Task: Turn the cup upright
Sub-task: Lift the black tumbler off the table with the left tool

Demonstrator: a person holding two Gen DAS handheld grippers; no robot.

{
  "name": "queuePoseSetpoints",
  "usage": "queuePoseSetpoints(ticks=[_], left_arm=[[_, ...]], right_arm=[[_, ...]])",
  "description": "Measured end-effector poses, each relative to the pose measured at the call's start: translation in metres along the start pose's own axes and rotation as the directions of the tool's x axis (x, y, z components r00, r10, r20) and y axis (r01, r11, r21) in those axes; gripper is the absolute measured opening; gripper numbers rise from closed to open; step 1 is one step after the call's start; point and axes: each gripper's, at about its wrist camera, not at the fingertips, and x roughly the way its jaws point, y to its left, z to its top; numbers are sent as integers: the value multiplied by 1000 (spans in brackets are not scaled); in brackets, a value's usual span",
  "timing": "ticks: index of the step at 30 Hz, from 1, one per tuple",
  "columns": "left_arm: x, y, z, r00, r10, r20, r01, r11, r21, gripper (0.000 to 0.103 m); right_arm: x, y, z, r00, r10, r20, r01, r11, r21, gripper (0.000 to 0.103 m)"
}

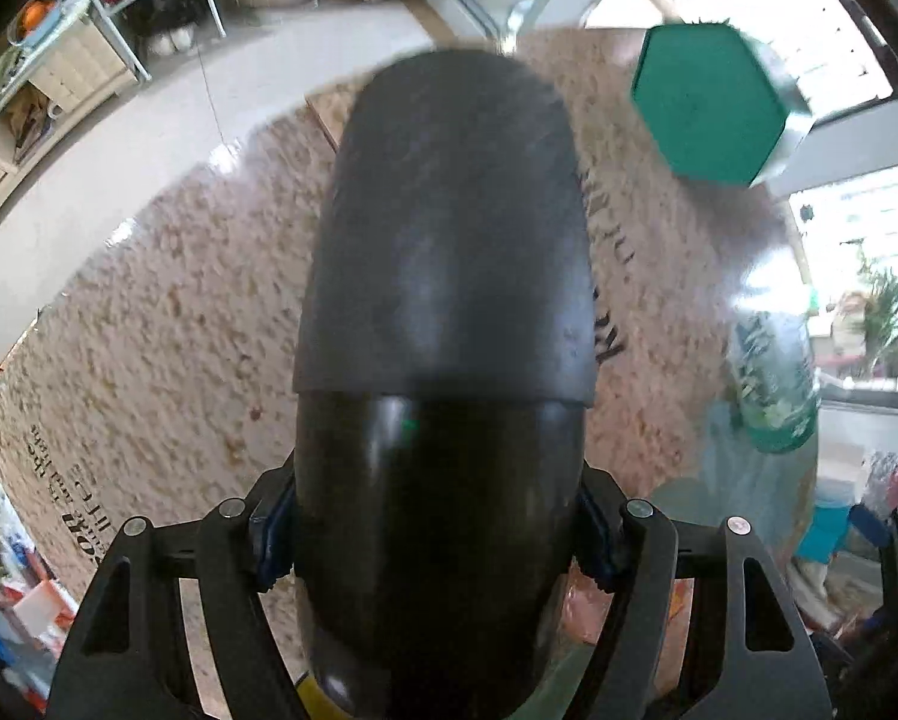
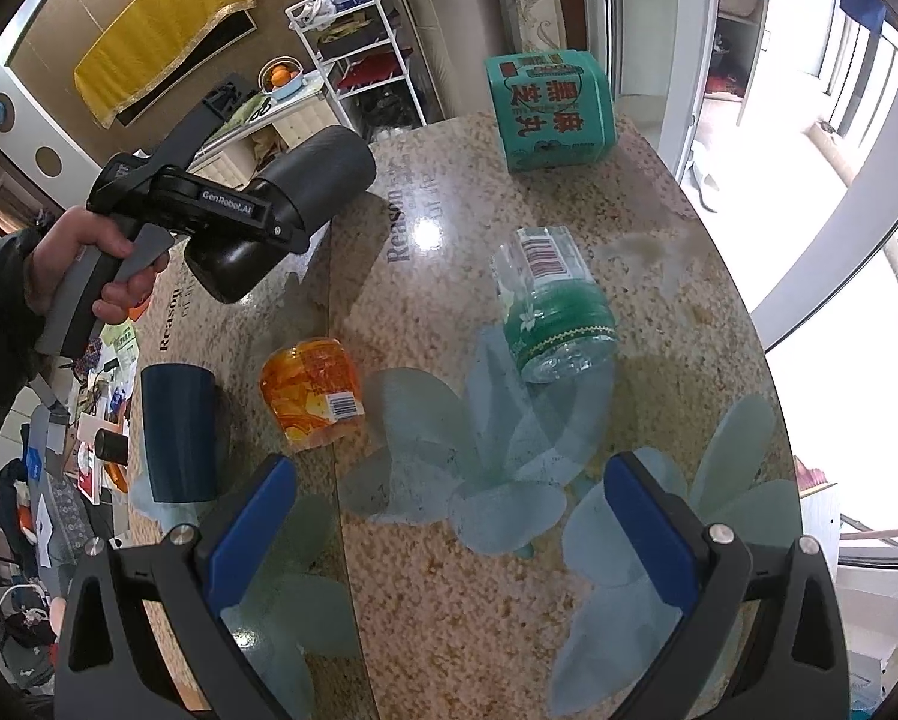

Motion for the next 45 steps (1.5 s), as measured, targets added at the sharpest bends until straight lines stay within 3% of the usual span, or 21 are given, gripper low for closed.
queuePoseSetpoints(ticks=[6, 11, 15, 17, 21, 26, 28, 29, 33, 37, 45], left_arm=[[29, -7, -2, 996, 33, -87, -32, 999, 7, 75], [37, -16, 0, 991, 96, -96, -93, 995, 31, 77], [49, -13, 6, 981, 144, -132, -141, 990, 29, 100], [54, -14, 11, 976, 184, -118, -181, 983, 32, 103], [55, -16, 14, 977, 185, -106, -183, 983, 29, 103], [52, -16, 29, 976, 183, -122, -181, 983, 23, 100], [47, -25, 31, 978, 184, -100, -179, 982, 57, 79], [38, -27, 31, 979, 178, -95, -172, 983, 69, 75], [40, -28, 33, 981, 168, -100, -163, 985, 57, 75], [36, -20, 29, 991, 123, -56, -122, 992, 23, 75], [10, -20, 28, 995, 94, 43, -96, 995, 31, 75]], right_arm=[[3, -1, 1, 1000, 4, -7, -4, 1000, 3, 103], [3, -6, 1, 1000, 0, -5, 0, 1000, 16, 103], [3, -7, 1, 1000, 1, -9, -1, 1000, 18, 103], [4, -6, 1, 1000, 2, -12, -2, 1000, 14, 103], [5, -9, 0, 1000, 1, -17, -1, 1000, 17, 103], [8, -11, 0, 1000, 2, -27, -1, 1000, 27, 103], [8, -10, 1, 1000, 0, -26, 1, 1000, 23, 103], [8, -10, 1, 1000, 0, -26, 1, 1000, 23, 103], [9, -8, 1, 1000, 2, -28, -1, 1000, 22, 103], [8, -6, 0, 1000, 0, -25, 0, 1000, 15, 103], [2, -5, -3, 1000, -11, -16, 12, 1000, 20, 103]])
